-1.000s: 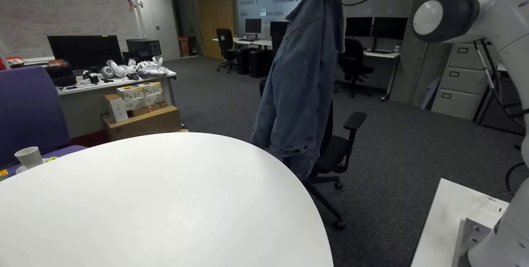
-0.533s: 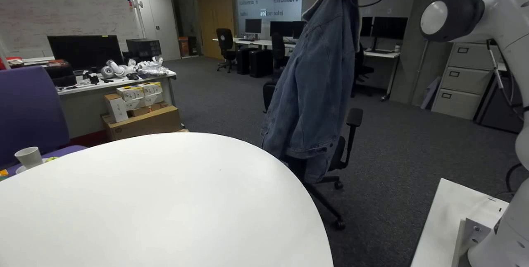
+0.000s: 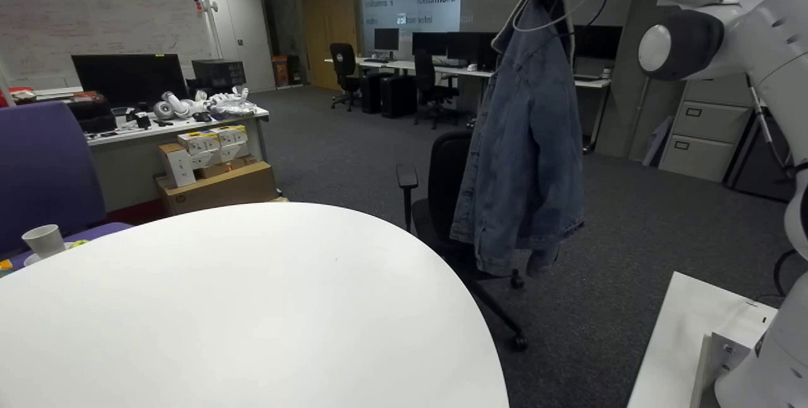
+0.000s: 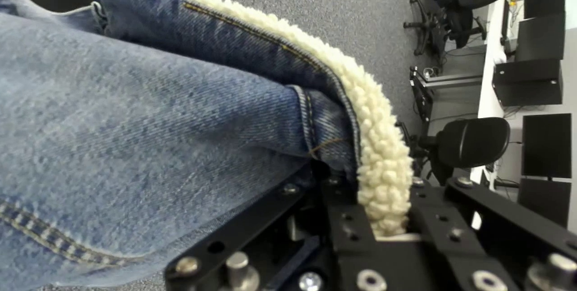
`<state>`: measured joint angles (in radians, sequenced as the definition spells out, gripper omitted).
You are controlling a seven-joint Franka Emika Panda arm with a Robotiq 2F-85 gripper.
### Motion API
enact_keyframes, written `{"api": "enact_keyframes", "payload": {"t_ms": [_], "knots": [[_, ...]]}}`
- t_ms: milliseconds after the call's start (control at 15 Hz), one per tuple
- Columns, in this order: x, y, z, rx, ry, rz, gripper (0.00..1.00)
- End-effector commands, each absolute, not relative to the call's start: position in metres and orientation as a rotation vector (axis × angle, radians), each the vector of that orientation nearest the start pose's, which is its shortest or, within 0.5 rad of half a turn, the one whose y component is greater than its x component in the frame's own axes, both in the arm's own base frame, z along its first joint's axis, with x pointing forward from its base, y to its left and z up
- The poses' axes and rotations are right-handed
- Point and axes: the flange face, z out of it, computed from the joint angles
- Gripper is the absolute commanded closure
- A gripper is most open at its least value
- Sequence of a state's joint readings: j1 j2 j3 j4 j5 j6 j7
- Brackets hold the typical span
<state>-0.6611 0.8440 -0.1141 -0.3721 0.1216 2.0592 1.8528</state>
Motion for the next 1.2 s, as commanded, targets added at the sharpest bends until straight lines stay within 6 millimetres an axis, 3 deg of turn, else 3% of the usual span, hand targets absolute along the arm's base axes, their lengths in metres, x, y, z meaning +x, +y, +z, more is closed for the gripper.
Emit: {"api": "enact_keyframes", "payload": {"t_ms": [0, 400, 800, 1000, 1133], "knots": [[0.6, -0.481, 0.687, -0.816, 2.302, -1.129, 0.97], [0.614, -0.467, 0.69, -1.108, 2.151, -1.2, 0.97], [0.611, -0.472, 0.687, -1.32, 2.088, -1.258, 0.97], [0.622, -0.467, 0.667, -1.533, 2.074, -1.213, 0.97], [0.639, -0.463, 0.635, -1.723, 2.073, -1.223, 0.97]]}}
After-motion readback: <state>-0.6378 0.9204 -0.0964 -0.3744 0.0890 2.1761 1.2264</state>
